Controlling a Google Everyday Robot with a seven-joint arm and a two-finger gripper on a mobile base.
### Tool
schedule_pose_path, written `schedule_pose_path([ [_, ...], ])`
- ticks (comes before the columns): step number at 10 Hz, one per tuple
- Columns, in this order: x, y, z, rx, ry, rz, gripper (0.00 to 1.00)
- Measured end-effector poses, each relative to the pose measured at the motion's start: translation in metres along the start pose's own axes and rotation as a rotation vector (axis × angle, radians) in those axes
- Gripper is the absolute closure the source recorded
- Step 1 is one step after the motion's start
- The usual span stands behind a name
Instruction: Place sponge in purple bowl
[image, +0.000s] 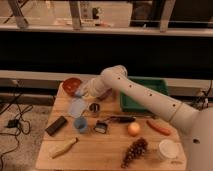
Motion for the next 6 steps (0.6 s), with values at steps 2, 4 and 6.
schedule_pose_path([
  [2,0.015,-0.003,0.001,0.009,0.022,0.012,1.0],
  [4,0.041,-0.005,-0.008,0.019,0.059,0.038,1.0],
  [6,0.062,-0.005,-0.011,0.019,0.088,0.055,1.0],
])
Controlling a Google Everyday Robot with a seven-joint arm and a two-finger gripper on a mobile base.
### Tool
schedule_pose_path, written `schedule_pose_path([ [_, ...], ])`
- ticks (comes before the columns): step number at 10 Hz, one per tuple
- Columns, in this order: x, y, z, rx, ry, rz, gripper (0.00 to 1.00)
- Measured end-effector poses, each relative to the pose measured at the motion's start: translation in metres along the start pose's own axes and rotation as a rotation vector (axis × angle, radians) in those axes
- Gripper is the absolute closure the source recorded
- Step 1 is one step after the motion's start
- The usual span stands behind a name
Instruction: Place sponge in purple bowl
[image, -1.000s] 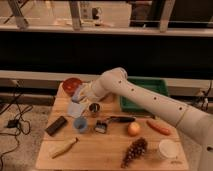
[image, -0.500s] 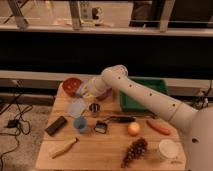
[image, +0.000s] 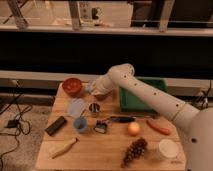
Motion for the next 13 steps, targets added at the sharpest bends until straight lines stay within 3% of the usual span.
schedule_pose_path([
  [3,0.008,-0.001,0.011,-0.01,0.008,0.003,1.0],
  [8,0.009,0.0,0.011,-0.007,0.01,0.003,1.0],
  [13,0.041,-0.02,0.035,0.015,0.047,0.061,1.0],
])
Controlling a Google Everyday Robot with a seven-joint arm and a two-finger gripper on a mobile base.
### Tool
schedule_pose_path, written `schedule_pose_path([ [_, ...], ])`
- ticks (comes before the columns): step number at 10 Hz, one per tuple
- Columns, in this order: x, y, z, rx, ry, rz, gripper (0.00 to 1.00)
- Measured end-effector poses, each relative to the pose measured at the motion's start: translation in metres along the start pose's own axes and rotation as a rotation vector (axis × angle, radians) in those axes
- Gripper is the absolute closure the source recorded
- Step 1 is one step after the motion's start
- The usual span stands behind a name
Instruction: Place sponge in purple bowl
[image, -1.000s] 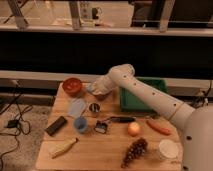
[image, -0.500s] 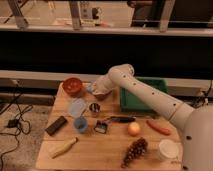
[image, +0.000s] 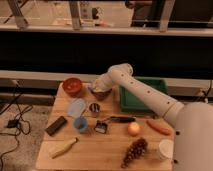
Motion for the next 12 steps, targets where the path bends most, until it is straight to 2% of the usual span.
schedule_pose_path([
  [3,0.011,0.001,0.007,0.005,0.018,0.016,1.0],
  [9,0.039,0.003,-0.004,0.028,0.069,0.032,1.0],
  [11,0.041,0.004,-0.002,0.026,0.07,0.031,1.0],
  [12,0.04,0.004,-0.002,0.026,0.07,0.029,0.97],
])
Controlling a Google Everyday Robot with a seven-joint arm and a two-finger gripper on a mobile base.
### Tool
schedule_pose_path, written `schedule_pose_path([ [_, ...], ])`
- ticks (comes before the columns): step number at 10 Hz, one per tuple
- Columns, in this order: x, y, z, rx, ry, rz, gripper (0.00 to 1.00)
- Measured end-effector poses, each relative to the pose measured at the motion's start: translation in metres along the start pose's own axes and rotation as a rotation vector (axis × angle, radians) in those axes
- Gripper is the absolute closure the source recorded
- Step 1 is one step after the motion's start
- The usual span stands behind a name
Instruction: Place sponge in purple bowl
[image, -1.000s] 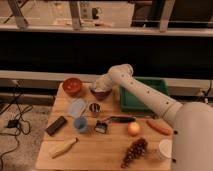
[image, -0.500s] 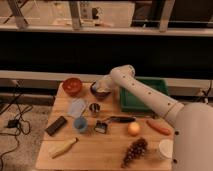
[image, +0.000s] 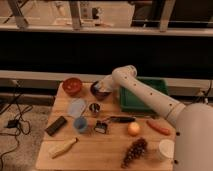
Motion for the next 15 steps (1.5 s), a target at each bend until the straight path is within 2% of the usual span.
schedule_pose_path([
  [1,-0.0003,-0.0001,0.0001,0.0,0.0,-0.001,0.9],
  [2,-0.0002,0.0,0.0002,0.0,0.0,0.0,0.78],
  [4,0.0,0.0,0.0,0.0,0.0,0.0,0.61],
  [6,-0.0001,-0.0001,0.0,0.0,0.0,0.0,0.38],
  [7,0.0001,0.0,0.0,0.0,0.0,0.0,0.22],
  [15,0.0005,0.0,-0.0004,0.0,0.0,0.0,0.2],
])
